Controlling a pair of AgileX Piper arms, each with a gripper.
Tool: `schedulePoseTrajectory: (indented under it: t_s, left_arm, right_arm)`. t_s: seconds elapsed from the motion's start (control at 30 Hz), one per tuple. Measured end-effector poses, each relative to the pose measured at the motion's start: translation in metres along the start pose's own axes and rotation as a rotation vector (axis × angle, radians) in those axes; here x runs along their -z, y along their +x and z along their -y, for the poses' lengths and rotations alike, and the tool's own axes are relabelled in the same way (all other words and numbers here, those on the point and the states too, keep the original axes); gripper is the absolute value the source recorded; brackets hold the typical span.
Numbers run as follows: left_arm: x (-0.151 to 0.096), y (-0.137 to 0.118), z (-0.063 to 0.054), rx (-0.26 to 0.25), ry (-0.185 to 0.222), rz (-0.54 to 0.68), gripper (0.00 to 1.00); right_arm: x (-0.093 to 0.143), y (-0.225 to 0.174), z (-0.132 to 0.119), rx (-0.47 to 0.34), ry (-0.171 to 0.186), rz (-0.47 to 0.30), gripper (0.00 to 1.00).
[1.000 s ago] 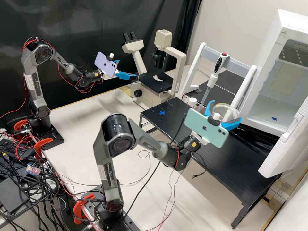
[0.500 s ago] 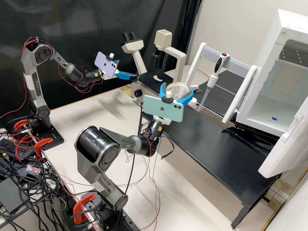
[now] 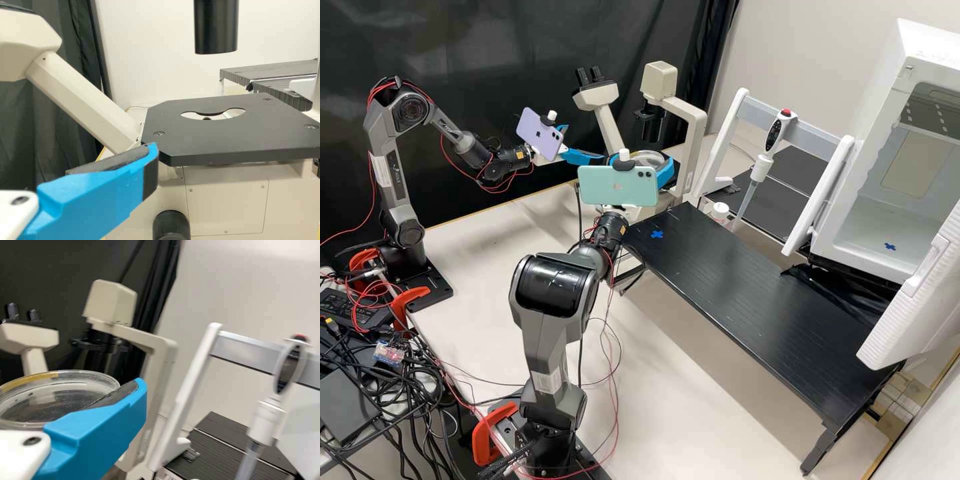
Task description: Move the petri dish to the microscope
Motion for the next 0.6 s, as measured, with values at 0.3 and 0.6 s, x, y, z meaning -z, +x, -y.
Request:
schedulePoseTrajectory:
  t_s: [0.3, 0.6]
  left_arm:
    - [0.000, 0.000, 0.000, 0.000, 0.000, 0.000, 1.00]
    - [0.000, 0.000, 0.000, 0.000, 0.000, 0.000, 1.00]
  right_arm:
    - [0.015, 0.044, 0.022, 0.060, 0.011, 0.018, 0.00]
    - [0.014, 0.081, 0.042, 0.137, 0.019, 0.044, 0.00]
